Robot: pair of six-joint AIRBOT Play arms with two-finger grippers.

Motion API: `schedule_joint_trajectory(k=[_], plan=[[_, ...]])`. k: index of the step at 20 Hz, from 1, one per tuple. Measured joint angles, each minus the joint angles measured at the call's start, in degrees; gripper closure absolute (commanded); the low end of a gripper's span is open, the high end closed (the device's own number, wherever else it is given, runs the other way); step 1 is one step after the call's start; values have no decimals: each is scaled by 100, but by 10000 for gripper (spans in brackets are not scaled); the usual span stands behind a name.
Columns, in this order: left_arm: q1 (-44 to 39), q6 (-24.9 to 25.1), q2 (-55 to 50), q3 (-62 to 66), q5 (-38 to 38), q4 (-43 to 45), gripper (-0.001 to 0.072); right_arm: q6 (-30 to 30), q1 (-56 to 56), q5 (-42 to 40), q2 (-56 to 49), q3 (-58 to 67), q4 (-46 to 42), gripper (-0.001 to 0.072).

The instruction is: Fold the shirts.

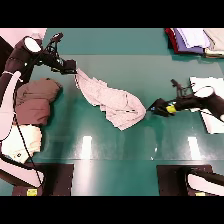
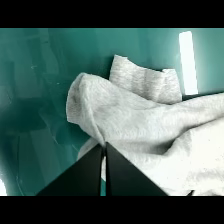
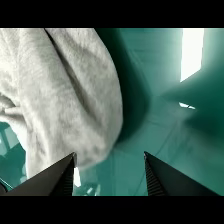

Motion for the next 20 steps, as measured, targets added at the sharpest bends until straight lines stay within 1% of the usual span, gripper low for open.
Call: schedule_joint_trajectory(k=[1,3,4,8,12,15,20], plan=[[0,4,0,9,-13,2,685,-24,151,-35,-203,111,42,325],[0,9,0,22,-28,0,685,-59,417,-116,-535,391,94,590],[0,9,0,26,-35,0,685,-72,533,-129,-686,564,70,696],[0,11,9,177,-138,37,686,-94,708,-186,-896,1252,-297,698],[0,9,361,656,-264,120,686,-37,431,-28,-315,2083,-894,698],[0,11,1036,1196,-251,138,686,13,103,374,446,2929,-1314,698],[-2,66,2684,1858,-138,109,686,138,-339,1215,1692,4284,-1558,698]])
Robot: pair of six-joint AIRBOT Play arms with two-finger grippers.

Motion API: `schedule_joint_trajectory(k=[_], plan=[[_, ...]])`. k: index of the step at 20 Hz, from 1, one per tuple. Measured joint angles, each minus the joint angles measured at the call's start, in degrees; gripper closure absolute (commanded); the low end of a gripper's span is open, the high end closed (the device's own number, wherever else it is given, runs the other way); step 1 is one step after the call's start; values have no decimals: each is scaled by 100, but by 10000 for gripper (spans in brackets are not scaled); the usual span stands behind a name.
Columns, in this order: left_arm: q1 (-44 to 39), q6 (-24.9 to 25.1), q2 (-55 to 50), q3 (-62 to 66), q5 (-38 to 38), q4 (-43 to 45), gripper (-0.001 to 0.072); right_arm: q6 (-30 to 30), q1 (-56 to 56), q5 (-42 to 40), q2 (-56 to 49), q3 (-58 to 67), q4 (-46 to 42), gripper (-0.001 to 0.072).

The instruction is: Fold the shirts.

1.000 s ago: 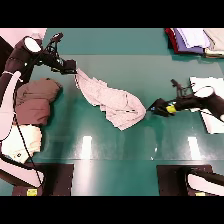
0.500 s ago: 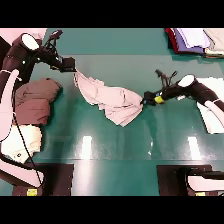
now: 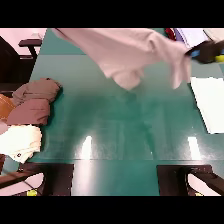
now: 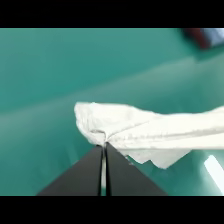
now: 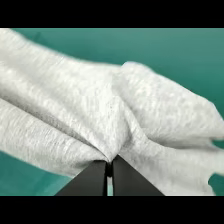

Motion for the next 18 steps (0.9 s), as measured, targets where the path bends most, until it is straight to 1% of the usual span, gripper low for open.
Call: schedule_joint_trajectory(k=[5,7,9,11,14,16,18], plan=[[-2,105,1373,138,140,-46,687,444,-466,820,717,984,-42,698],[-2,160,1631,144,175,-46,686,699,-579,1182,772,1156,-46,698],[-4,192,1668,55,149,-28,686,907,-529,1552,695,1084,-72,698],[-2,214,1572,-223,105,0,686,1043,-286,1812,505,710,-98,698],[-2,208,1187,-907,-216,35,686,1150,302,1902,79,-306,-160,698],[2,175,831,-1484,-522,57,686,1104,717,1580,-297,-1067,-142,698],[0,166,428,-2100,-743,52,686,981,1023,1029,-732,-1652,-109,698]])
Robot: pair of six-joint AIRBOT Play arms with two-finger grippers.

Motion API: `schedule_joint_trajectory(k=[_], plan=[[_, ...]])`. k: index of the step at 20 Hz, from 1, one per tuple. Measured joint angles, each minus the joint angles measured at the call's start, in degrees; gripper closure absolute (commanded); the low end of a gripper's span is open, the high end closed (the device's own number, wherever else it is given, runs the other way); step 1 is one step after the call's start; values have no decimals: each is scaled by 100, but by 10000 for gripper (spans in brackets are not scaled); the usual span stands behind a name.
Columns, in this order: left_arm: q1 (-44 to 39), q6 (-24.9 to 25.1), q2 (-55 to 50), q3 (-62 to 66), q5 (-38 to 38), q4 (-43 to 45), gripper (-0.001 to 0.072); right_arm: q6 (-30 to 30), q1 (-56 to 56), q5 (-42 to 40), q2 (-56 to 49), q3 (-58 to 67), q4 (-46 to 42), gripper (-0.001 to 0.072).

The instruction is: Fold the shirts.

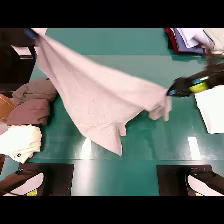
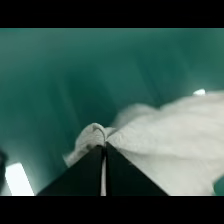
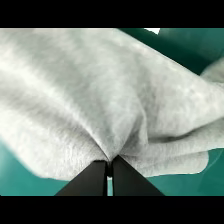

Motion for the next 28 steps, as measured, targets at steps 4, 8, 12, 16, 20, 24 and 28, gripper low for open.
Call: schedule_joint_trajectory(k=[4,8,12,16,20,24,28], plan=[[2,59,-662,-820,-26,-22,686,-190,201,-1110,-942,-267,7,697],[2,109,-931,-1043,140,-39,685,-289,-17,-1694,-1633,334,15,263],[2,203,-1012,-1097,175,-22,685,-529,-535,-1491,-1788,616,11,265],[2,251,-1029,-1110,175,-28,685,-813,-822,-1239,-1449,-127,-61,266],[2,262,-1032,-1113,186,-37,685,-925,-905,-1370,-1316,-839,-136,282],[2,267,-1032,-1113,188,-39,685,-986,-776,-1440,-1408,-1113,-103,310],[2,271,-1032,-1113,192,-39,686,-1121,-457,-1506,-1526,-1185,-103,696]])
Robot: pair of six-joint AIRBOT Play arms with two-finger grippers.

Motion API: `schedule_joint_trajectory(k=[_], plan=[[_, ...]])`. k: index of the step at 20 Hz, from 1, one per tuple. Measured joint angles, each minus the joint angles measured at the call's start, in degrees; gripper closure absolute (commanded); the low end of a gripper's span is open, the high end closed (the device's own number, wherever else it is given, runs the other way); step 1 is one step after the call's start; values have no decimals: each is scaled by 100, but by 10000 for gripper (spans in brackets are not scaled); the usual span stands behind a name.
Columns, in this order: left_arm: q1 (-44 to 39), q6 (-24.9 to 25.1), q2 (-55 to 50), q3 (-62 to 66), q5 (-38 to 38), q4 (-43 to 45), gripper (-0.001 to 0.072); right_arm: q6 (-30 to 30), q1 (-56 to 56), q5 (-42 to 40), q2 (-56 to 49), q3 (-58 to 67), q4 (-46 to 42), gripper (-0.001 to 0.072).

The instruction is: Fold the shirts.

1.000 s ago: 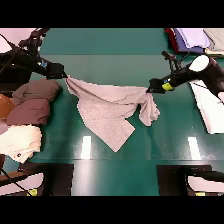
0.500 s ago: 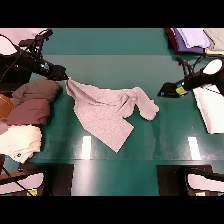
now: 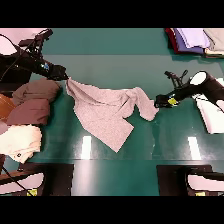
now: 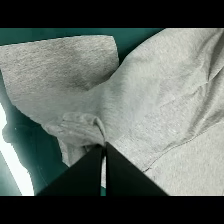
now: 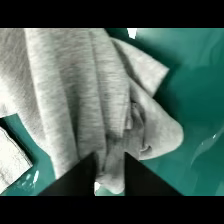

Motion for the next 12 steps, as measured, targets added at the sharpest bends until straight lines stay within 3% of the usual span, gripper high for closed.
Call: schedule_joint_trajectory(k=[6,12], plan=[[-2,-9,240,227,33,168,686,-55,-133,-232,645,240,-387,698],[0,-125,1213,1853,83,448,687,2,-776,282,2017,1784,-713,698]])
